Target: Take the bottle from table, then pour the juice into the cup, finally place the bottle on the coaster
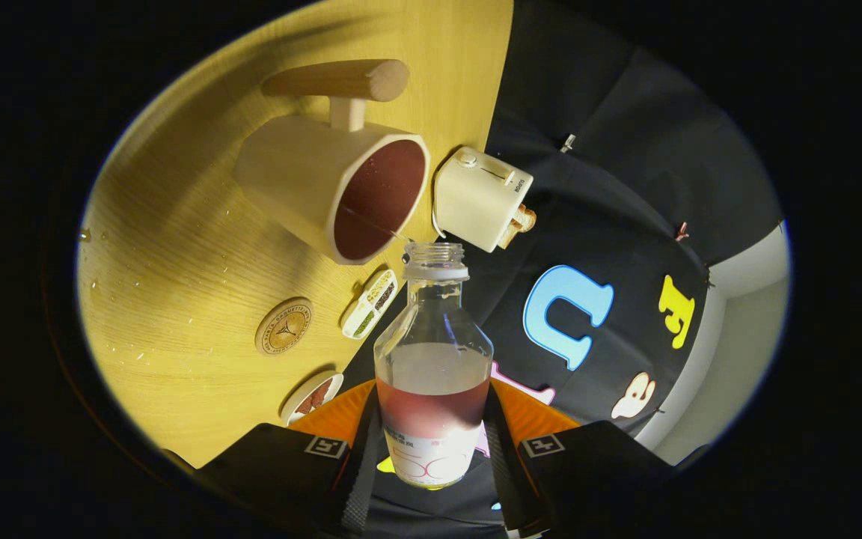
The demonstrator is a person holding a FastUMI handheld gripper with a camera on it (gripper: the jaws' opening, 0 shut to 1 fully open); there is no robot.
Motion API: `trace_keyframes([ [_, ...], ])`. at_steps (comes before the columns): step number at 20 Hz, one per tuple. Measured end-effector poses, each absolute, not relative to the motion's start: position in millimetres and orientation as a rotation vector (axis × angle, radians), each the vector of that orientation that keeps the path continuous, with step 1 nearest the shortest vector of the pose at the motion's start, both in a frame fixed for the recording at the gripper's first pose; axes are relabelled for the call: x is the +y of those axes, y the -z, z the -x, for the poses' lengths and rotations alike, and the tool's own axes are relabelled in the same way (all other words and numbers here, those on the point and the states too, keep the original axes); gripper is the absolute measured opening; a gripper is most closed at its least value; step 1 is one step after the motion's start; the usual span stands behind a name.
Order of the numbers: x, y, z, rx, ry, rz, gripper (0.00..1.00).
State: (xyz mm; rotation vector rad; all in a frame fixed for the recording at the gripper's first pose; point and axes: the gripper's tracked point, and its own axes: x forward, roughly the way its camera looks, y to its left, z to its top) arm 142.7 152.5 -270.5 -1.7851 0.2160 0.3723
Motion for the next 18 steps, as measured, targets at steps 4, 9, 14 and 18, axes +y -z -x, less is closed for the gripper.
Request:
trace_keyframes([
  [4, 145, 288, -131, 0.318, -0.373, 1.592, 0.69],
  [9, 153, 291, -122, 0.36, -0.365, 1.299, 0.7],
  [14, 176, 298, -109, 0.35, -0.361, 0.85, 0.7],
  [18, 186, 291, -104, 0.313, -0.374, 0.598, 0.7],
])
